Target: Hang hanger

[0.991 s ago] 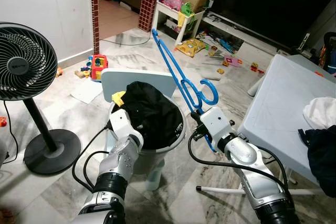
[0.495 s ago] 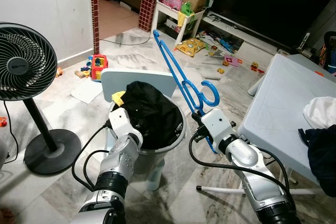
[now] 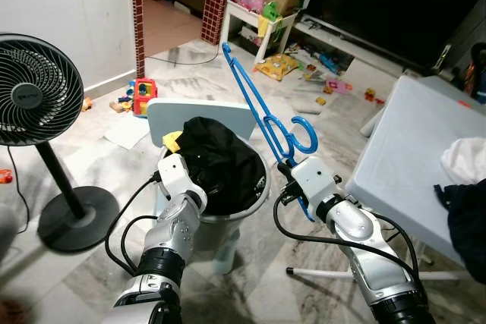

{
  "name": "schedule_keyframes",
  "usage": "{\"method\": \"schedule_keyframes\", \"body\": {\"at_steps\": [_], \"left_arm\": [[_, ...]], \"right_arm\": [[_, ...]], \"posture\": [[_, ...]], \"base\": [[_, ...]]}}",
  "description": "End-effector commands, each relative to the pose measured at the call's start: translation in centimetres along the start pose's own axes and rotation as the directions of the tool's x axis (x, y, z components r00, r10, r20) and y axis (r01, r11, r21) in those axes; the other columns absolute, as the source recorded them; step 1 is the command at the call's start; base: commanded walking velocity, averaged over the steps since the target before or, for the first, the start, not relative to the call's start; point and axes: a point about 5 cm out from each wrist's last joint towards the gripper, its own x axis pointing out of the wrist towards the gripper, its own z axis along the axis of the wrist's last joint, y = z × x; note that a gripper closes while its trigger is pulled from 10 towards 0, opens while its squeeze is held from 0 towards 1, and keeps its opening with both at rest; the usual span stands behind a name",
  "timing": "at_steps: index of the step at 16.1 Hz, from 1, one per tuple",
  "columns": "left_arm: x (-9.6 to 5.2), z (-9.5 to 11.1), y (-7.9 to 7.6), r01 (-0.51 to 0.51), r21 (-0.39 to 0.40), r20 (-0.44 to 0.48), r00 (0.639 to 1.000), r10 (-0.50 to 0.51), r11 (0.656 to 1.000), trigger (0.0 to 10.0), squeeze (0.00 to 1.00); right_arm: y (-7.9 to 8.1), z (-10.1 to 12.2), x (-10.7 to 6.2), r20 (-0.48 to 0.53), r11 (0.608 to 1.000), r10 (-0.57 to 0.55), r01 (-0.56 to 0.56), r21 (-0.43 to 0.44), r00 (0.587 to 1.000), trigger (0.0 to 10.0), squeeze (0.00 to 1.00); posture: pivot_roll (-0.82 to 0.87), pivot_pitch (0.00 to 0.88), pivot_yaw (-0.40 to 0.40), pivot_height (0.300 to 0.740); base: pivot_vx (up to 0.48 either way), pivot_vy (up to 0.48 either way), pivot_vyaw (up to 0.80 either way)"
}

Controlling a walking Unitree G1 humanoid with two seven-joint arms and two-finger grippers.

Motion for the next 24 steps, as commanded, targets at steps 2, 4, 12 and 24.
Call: {"method": "schedule_keyframes", "body": {"at_steps": [2, 4, 12, 24], "left_arm": [[0.1, 0.5, -1.3, 0.076, 0.044, -0.013, 0.997, -0.075, 0.996, 0.0, 0.0], [0.0, 0.9, -1.5, 0.109, 0.098, -0.02, 0.994, -0.108, 0.989, 0.0, 0.0], [-2.6, 2.5, -3.7, 0.539, 0.615, -0.238, 0.823, -0.516, 0.575, 0.0, 0.0], [-5.5, 11.0, -9.3, 0.511, 0.832, -0.137, 0.564, -0.814, 0.214, 0.0, 0.0]], "right_arm": [[-1.7, -0.1, -0.8, 0.001, 0.996, -0.093, 0.093, 0.006, 0.996, 10.0, 0.0], [-1.9, -0.4, -1.1, -0.002, 0.993, -0.113, 0.114, 0.014, 0.994, 10.0, 0.0], [-2.5, -1.1, -3.3, 0.008, 0.956, -0.288, 0.287, 0.059, 0.958, 10.0, 0.0], [-5.5, -1.7, -6.8, -0.022, 0.862, -0.482, 0.478, 0.168, 0.876, 10.0, 0.0]], "posture": [[0.1, 0.0, -0.157, 0.74], [0.11, 0.0, -0.125, 0.74], [0.08, 0.0, -0.054, 0.74], [0.07, 0.0, -0.07, 0.74]], "base": [[0.0, 0.0, 0.0], [0.0, 0.0, 0.0], [0.0, 0.0, 0.0], [0.0, 0.0, 0.0]]}}
